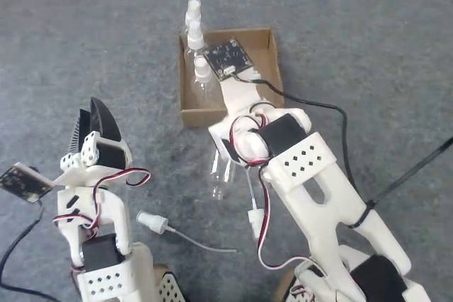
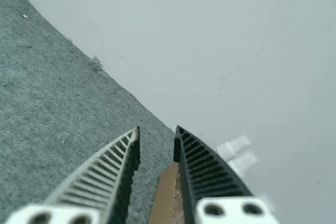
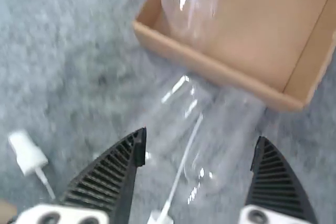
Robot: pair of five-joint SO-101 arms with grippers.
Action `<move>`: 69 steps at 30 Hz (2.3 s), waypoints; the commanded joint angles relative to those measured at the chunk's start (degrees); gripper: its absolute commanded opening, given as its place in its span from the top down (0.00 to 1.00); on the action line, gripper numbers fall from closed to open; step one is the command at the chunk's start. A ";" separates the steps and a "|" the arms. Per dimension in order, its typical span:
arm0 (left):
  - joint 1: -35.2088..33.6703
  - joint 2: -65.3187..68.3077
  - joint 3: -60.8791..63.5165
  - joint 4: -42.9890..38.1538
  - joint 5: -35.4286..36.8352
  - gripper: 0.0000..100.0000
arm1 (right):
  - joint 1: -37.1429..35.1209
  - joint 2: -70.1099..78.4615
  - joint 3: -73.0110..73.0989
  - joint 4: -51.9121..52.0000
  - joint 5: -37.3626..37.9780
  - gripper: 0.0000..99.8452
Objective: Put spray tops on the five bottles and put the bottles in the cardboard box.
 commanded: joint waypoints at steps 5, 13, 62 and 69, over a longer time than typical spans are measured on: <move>-0.26 -0.70 -0.48 -2.20 0.18 0.90 | 0.13 -3.30 -3.16 7.43 -0.18 0.73; -0.26 -0.70 -0.04 -2.29 0.18 0.90 | 0.13 -3.30 -3.08 14.46 3.78 0.73; -0.26 -0.70 -0.04 -2.37 0.18 0.90 | 8.22 9.80 18.37 -19.21 4.66 0.73; -0.26 -0.70 -0.04 -2.37 0.18 0.90 | 11.21 14.20 16.18 -19.74 4.66 0.73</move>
